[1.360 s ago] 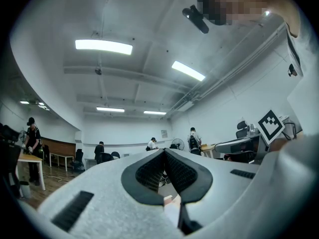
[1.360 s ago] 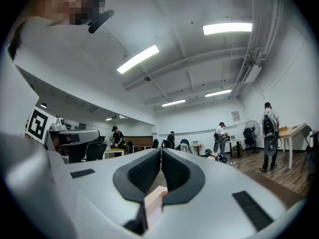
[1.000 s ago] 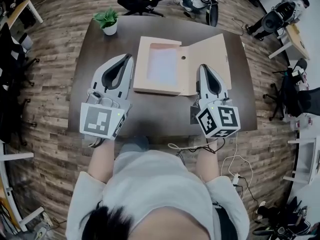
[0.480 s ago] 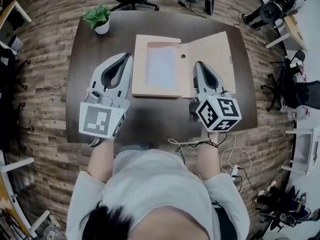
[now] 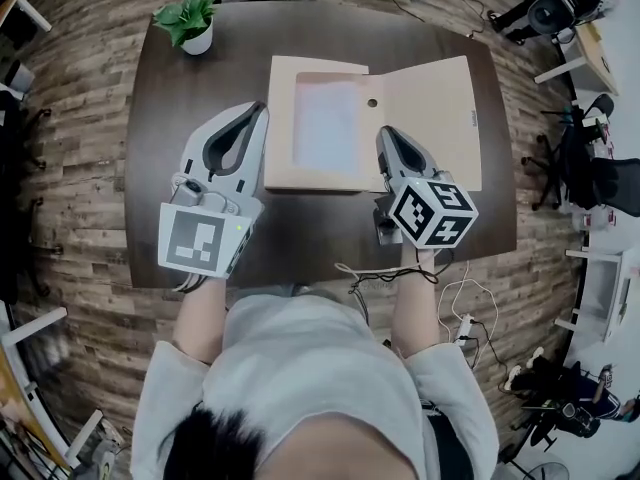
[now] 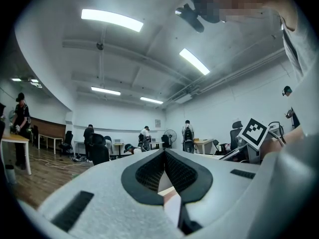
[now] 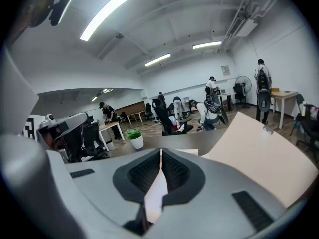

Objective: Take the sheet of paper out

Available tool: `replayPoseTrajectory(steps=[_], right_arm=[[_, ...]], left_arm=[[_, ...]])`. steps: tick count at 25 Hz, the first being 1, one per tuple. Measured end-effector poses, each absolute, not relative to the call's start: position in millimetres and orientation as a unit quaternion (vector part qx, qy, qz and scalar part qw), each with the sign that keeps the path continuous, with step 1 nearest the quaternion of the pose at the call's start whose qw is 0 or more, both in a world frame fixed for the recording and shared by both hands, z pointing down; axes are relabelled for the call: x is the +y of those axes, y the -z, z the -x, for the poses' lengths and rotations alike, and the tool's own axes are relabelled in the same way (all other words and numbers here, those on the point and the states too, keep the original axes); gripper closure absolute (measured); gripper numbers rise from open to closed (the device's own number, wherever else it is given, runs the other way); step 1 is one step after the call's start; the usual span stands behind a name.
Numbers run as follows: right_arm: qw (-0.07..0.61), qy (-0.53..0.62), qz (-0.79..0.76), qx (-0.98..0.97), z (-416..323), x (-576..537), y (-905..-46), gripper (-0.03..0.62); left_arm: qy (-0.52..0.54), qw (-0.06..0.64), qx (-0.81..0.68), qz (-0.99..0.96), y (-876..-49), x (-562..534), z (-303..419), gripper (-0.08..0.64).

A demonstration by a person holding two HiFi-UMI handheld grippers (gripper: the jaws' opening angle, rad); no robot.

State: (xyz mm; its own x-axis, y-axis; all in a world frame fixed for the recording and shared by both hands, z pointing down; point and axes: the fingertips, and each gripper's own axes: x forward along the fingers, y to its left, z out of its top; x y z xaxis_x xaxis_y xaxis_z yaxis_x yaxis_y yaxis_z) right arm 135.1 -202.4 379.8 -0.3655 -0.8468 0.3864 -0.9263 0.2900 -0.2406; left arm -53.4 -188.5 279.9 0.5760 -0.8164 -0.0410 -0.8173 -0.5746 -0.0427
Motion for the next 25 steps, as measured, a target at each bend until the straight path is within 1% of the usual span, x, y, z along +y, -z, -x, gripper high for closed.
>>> replayPoseTrajectory(steps=[6, 13, 22, 25], right_arm=[[0.115, -0.267, -0.551, -0.782, -135.5, -210.7, -419.1, 0.577], [0.154, -0.299, -0.545, -0.768, -136.7, -223.9, -454.2, 0.575], [0.172, -0.349, -0.536, -0.749, -144.1, -247.0, -491.2, 0.571], [0.176, -0.369, -0.536, -0.739, -147.0, -254.9, -504.1, 0.554]], left_arm=[[-0.003, 0.016, 0.461, 0.887, -292.7, -198.0, 59.5, 0.563], [0.000, 0.003, 0.462, 0.887, -303.8, -211.0, 66.5, 0.563], [0.004, -0.006, 0.460, 0.888, -315.5, -224.4, 71.9, 0.563], [0.006, -0.011, 0.461, 0.888, -320.2, -230.7, 73.6, 0.563]])
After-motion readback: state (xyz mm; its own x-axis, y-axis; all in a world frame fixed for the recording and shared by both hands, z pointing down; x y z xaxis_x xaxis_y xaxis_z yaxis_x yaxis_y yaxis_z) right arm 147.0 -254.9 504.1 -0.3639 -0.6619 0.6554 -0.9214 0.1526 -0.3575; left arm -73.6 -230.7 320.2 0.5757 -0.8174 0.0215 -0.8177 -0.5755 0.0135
